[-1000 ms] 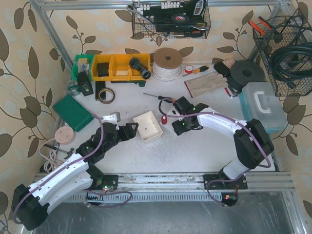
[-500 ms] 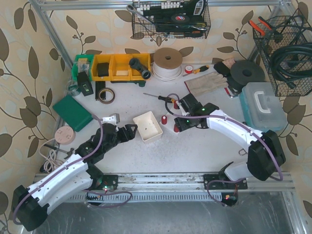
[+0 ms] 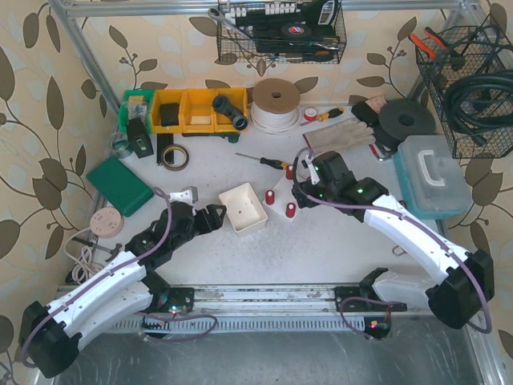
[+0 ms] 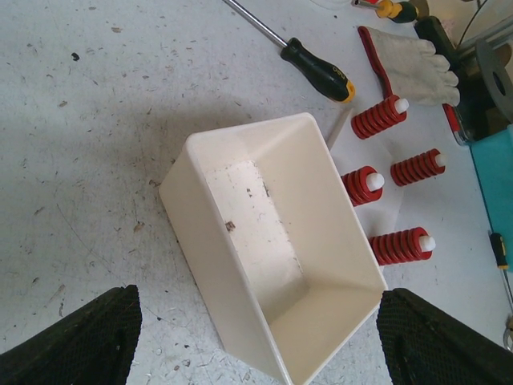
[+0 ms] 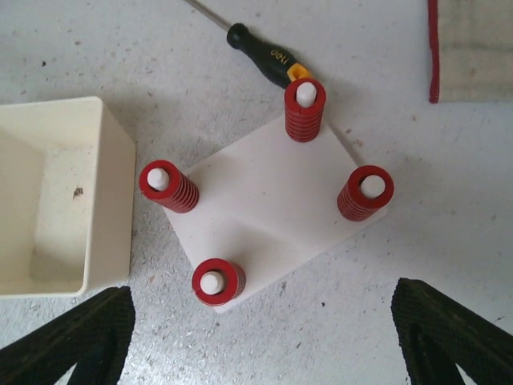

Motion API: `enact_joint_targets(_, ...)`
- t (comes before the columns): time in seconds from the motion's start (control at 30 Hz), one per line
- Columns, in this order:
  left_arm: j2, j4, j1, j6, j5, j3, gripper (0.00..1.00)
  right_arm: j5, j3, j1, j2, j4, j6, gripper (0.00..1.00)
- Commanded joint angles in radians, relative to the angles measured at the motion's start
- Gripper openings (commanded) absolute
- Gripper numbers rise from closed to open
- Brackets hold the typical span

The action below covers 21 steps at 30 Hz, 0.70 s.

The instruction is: Install the large spring

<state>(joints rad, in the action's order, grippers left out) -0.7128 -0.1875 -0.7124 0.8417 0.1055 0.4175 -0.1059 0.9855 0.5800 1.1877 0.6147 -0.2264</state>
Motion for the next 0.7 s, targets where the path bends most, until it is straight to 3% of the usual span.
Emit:
enact_joint_targets(0.0, -0.002, 0.004, 0.005, 0.002, 0.025, 0.039, 0.83, -0.046, -0.048, -0.002, -0.032, -0.059, 0.009, 0.86)
enact_joint_targets(0.4, 0.043, -0.074, 0.005, -0.015, 0.085, 0.084, 0.83, -0.181, -0.147, -0.005, -0.173, -0.192, 0.049, 0.87)
enact_joint_targets(0.47, 0.044, -0.131, 0.005, -0.063, 0.137, 0.128, 0.83, -0.222, -0.170, -0.006, -0.193, -0.231, 0.058, 0.93)
enact_joint_targets(0.67, 0.025, -0.269, 0.005, -0.203, 0.429, 0.277, 0.88, -0.405, -0.319, -0.006, -0.292, -0.455, 0.162, 0.98)
